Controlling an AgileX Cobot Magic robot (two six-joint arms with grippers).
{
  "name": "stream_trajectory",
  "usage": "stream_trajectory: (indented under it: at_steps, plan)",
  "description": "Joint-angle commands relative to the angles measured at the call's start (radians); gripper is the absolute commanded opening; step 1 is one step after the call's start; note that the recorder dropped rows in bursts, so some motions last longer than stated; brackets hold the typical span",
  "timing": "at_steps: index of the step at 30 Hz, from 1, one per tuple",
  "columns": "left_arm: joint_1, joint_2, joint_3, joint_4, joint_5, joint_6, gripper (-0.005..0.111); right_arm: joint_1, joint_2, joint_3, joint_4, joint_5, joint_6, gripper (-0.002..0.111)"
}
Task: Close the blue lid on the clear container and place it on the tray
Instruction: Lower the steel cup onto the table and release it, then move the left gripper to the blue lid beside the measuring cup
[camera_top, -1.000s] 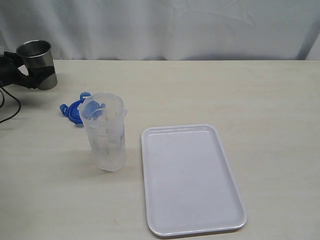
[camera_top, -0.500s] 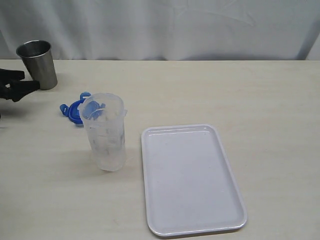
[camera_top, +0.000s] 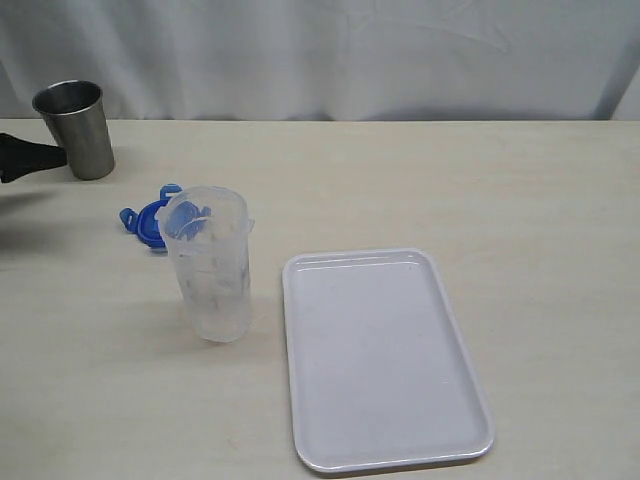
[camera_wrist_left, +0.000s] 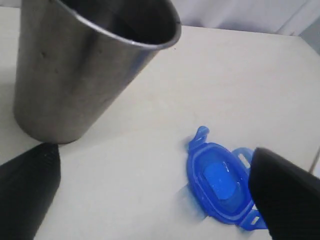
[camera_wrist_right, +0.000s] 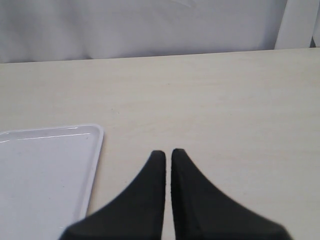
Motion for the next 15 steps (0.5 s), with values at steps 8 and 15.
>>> stream_trajectory:
  at_steps: [8, 15]
  plan:
    - [-0.009, -0.462, 0.379, 0.002, 0.491, -0.116, 0.105, 0.000, -0.005, 0.003, 0.002, -0.004, 0.002, 0.004]
    - [-0.028, -0.581, 0.381, 0.002, 0.282, -0.275, 0.105, 0.000, -0.005, 0.003, 0.002, -0.004, 0.002, 0.004]
